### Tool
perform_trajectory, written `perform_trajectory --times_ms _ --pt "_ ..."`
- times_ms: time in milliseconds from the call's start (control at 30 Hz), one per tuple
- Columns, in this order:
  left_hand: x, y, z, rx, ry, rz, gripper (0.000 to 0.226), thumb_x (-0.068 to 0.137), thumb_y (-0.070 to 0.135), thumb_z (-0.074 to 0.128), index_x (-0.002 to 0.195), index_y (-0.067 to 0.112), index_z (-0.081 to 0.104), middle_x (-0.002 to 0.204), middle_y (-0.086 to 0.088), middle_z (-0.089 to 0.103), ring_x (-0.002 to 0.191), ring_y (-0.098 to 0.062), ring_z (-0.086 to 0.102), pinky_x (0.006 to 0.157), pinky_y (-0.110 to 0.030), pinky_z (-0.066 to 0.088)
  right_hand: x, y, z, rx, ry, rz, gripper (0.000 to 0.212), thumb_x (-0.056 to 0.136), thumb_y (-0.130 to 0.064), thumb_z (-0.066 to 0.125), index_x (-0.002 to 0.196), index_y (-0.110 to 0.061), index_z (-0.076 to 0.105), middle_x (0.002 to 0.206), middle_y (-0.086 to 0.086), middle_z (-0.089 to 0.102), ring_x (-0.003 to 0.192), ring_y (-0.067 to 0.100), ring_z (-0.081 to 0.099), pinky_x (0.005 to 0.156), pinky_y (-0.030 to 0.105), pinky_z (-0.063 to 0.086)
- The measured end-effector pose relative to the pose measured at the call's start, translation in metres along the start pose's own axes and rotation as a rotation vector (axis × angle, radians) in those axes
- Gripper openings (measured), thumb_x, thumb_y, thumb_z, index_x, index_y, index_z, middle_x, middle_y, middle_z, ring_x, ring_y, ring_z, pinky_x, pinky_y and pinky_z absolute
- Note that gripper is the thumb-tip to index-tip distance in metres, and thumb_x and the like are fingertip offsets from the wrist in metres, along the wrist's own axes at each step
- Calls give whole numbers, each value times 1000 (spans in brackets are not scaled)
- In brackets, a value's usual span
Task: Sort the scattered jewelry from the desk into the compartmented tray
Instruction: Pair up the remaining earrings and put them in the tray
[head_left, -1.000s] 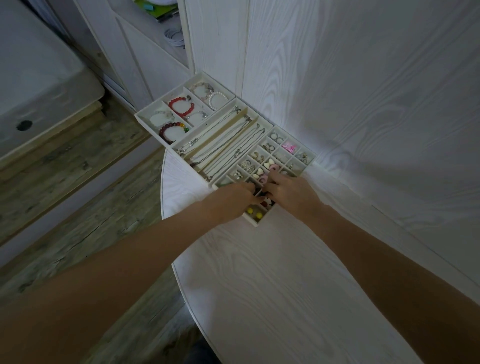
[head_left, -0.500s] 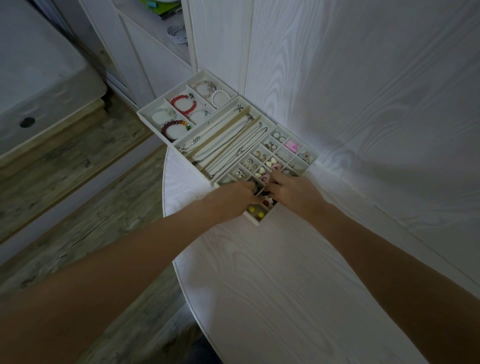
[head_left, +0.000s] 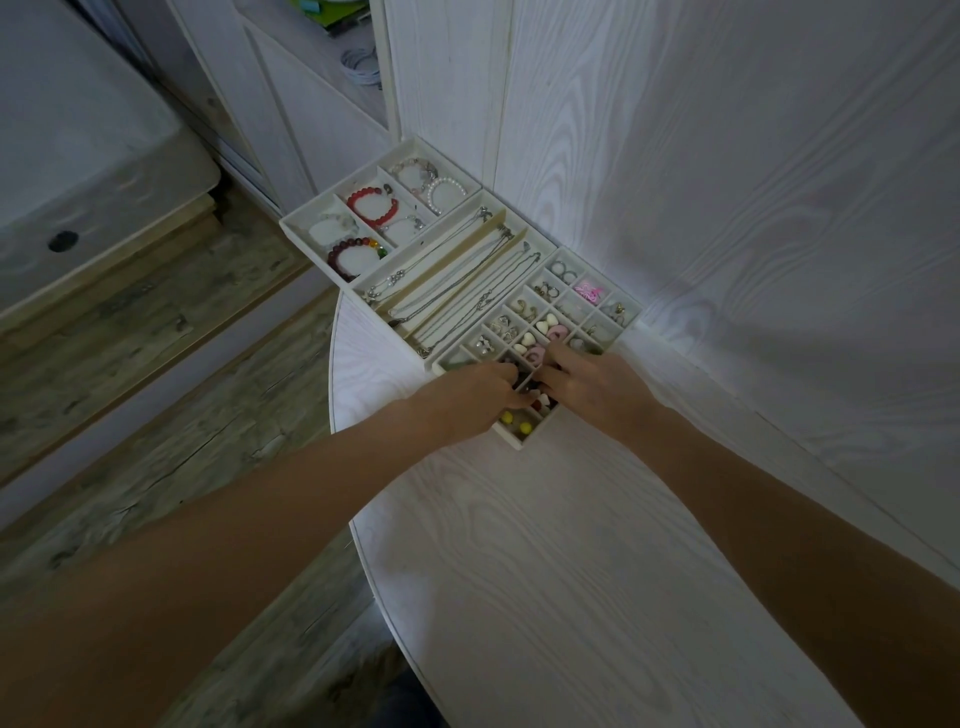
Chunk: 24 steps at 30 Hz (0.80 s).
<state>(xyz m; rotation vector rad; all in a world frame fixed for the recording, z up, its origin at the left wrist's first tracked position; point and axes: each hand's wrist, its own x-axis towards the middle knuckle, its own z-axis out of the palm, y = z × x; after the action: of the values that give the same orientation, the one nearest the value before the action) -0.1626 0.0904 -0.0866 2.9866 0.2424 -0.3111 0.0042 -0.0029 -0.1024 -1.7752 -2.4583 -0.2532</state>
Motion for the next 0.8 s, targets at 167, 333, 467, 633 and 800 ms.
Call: perform_trajectory --times_ms 167,333,467,633,800 --pt "1 1 1 -8 -14 -19 47 100 8 33 144 22 35 129 -7 49 114 -16 50 93 -25 43 0 -2 -3 -18 -12 21 24 57 -3 85 77 -7 72 79 11 62 50 16 59 39 20 43" --pt "3 2 -1 -25 -19 -21 47 100 7 32 144 23 35 131 -7 48 116 -16 47 91 -22 38 9 -2 -10 -3 -81 52 28 47 -4 90 69 -11 73 74 7 62 43 14 56 37 16 37" --pt "2 2 -1 14 -2 -8 47 101 8 31 145 25 34 134 -5 46 120 -15 45 93 -23 39 9 -1 -9 -11 -150 41 30 45 -6 90 68 -14 73 73 5 61 44 15 56 37 18 42" --pt "3 0 3 30 -2 10 48 100 8 32 144 26 33 131 -4 48 117 -14 47 93 -23 39 12 -2 -9 -21 -113 29 29 45 0 88 67 -7 70 72 9 60 43 18 56 36 20 45" --pt "3 -1 5 -2 13 1 46 100 8 34 142 24 39 131 -4 50 116 -13 49 95 -22 41 8 -2 -6 -21 -103 34 29 53 -3 87 76 -6 71 79 11 62 45 16 57 36 22 47"
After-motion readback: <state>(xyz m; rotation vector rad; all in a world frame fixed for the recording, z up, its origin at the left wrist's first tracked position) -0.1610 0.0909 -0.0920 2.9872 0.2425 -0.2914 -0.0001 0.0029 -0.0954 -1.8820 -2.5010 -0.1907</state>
